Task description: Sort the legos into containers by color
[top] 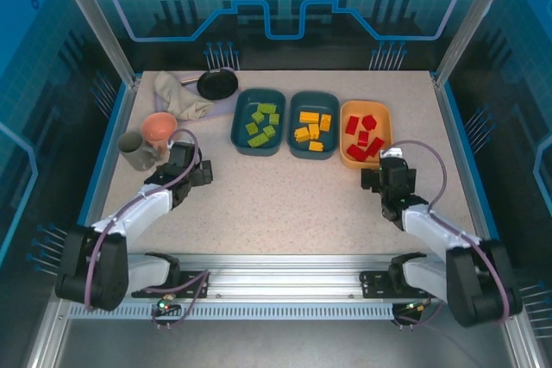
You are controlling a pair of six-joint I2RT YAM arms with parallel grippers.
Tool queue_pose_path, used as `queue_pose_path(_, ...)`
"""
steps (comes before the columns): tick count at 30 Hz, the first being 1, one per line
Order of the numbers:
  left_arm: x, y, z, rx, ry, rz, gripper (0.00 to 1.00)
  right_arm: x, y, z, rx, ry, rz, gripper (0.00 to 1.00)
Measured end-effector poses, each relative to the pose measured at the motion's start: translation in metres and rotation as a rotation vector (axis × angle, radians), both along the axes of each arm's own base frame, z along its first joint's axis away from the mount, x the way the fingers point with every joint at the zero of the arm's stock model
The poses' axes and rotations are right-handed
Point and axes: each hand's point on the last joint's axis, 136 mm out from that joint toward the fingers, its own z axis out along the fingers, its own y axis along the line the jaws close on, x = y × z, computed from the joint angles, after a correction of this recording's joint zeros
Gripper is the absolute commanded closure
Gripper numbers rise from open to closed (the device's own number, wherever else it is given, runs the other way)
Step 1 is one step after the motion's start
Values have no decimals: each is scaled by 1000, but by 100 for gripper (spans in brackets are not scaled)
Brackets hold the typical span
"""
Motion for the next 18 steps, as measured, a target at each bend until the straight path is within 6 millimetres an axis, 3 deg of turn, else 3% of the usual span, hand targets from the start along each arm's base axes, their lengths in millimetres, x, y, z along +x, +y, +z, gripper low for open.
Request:
queue_pose_path(4,23,6,-16,-25,-28,-18,1,28,7,-1,26,-36,58,0)
queue_pose_path(9,60,10,-8,-72,-165,-58,1,62,13,4,52,-108,120,0)
queue_pose_path(12,72,12,-7,-99,-208,-79,1,69,16,5,72,-154,148,0)
queue_pose_path(15,76,6,2,-112,-297,-120,1,66,17,6,86,-201,163,0)
queue_pose_path(18,60,3,-8,-118,-353,-142,1,65,15,7,88,-216,163,0)
